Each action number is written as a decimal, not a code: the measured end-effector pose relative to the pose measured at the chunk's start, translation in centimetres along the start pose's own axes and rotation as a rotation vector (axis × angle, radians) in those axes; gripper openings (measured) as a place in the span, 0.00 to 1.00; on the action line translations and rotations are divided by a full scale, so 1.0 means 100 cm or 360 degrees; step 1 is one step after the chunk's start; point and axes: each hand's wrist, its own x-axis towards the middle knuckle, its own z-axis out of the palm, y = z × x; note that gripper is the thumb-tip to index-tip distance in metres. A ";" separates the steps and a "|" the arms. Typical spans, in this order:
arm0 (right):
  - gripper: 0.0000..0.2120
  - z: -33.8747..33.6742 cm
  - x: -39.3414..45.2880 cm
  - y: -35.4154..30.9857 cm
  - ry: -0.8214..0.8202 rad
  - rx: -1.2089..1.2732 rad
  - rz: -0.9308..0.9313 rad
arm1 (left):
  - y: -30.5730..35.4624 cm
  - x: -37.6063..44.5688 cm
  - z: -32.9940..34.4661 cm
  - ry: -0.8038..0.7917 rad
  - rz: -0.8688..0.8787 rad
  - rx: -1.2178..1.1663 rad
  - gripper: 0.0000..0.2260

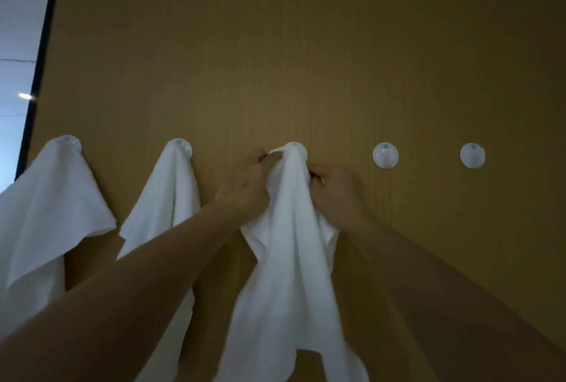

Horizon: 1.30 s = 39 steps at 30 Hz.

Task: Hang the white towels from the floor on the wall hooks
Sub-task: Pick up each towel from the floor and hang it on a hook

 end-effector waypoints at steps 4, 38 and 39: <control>0.11 0.004 0.001 -0.007 -0.0122 0.0348 0.0205 | 0.016 -0.003 0.004 -0.0020 -0.0162 -0.0471 0.18; 0.32 0.004 -0.109 -0.075 -0.0565 -0.0499 0.0718 | -0.009 -0.108 -0.010 -0.0150 0.0075 -0.0723 0.19; 0.32 0.002 -0.116 -0.082 -0.0584 -0.0567 0.0755 | -0.012 -0.113 -0.014 -0.0144 0.0154 -0.0681 0.20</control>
